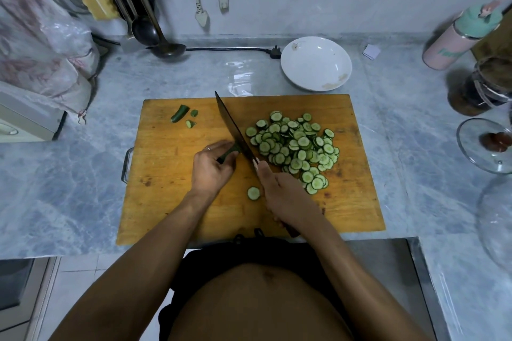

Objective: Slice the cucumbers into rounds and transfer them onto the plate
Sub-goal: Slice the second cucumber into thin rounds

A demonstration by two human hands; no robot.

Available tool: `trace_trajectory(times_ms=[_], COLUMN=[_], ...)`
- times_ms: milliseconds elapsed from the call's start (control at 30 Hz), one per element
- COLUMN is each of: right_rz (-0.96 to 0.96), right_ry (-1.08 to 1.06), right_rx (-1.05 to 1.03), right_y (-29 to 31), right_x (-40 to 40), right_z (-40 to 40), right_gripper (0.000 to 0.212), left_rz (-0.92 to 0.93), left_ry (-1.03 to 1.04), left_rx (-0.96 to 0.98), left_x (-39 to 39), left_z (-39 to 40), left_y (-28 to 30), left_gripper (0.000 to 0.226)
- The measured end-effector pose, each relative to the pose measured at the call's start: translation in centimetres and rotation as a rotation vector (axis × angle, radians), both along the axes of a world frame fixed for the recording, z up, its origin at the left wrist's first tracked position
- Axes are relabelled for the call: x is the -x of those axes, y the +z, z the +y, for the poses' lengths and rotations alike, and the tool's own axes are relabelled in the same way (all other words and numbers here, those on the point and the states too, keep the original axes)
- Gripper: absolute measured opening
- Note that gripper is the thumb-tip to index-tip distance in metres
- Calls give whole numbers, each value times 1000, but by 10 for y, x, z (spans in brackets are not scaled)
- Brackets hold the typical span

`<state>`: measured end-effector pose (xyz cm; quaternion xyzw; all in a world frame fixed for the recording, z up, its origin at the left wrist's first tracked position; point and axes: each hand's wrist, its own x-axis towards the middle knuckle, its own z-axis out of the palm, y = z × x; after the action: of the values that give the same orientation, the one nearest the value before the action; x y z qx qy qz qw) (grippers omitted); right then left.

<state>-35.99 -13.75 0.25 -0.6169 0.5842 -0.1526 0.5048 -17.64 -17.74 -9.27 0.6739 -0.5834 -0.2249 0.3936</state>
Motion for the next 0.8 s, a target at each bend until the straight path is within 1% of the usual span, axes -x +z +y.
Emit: trace_trajectory(times_ms=[233, 333, 433, 600, 800], right_rz=[7, -23, -29, 15, -7], right_ry=[33, 17, 7, 25, 11], right_rx=[0, -50, -105, -75, -97], right_y=[0, 2, -3, -19, -18], right_x=[0, -2, -8, -28, -20], right_z=[3, 0, -14, -33, -37], right_gripper=[66, 65, 71, 71, 71], left_rz=[-37, -62, -73, -71, -90], left_ry=[-3, 13, 13, 11, 11], left_rx=[27, 40, 31, -2, 9], left_x=[2, 5, 9, 7, 5], left_z=[1, 1, 3, 4, 1], left_y=[1, 2, 2, 3, 4], left_gripper=[23, 23, 23, 22, 24])
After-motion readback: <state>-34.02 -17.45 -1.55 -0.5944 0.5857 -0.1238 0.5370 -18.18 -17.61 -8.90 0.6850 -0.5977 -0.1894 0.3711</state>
